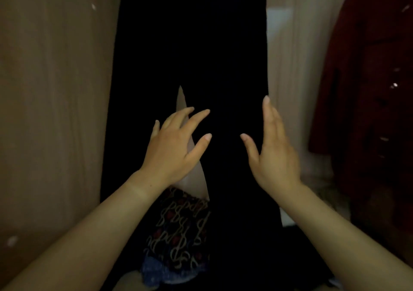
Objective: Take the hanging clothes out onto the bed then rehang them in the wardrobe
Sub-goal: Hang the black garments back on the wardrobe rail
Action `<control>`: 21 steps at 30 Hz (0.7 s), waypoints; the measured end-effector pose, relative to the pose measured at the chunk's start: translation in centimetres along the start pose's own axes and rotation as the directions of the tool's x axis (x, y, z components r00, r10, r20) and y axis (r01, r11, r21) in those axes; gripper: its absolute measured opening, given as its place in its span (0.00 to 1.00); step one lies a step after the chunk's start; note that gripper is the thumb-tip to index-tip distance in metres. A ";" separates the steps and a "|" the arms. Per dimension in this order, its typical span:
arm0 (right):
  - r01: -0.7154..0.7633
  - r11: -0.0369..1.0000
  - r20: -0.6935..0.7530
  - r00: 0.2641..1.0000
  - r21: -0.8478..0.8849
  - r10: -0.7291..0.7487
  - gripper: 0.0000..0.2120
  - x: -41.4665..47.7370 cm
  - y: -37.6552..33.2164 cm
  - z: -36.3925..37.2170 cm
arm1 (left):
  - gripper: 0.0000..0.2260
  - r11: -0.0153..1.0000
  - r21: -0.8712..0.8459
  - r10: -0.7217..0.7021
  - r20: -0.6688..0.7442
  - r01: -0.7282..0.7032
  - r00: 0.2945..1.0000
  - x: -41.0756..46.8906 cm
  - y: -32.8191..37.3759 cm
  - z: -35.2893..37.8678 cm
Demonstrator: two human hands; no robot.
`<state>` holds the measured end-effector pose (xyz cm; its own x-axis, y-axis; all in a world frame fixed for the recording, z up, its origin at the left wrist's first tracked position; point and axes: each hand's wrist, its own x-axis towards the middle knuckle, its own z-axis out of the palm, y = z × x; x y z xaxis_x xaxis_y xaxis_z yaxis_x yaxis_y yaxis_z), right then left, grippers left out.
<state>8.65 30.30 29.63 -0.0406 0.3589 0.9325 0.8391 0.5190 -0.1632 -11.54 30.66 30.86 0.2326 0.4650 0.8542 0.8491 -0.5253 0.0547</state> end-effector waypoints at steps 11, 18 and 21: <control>-0.112 0.980 0.324 0.932 -0.163 0.161 0.31 -19.8 0.8 -7.5 | 0.27 0.996 0.064 -0.076 0.279 0.061 0.957 -17.8 7.9 2.1; -0.177 0.959 0.494 0.827 -0.222 0.267 0.32 -32.2 -0.9 -17.3 | 0.28 0.986 -0.002 -0.141 0.511 0.166 0.848 -28.9 18.4 -0.9; -0.263 0.923 0.564 0.733 -0.282 0.381 0.32 -38.4 -1.9 -21.1 | 0.27 0.988 -0.023 -0.104 0.616 0.151 0.781 -33.6 22.0 -2.0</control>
<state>20.10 -0.85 0.91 -0.0162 0.8980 0.4397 0.9379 0.1661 -0.3047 -1.58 2.09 4.40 0.3851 0.8570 0.3425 0.8632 -0.4658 0.1948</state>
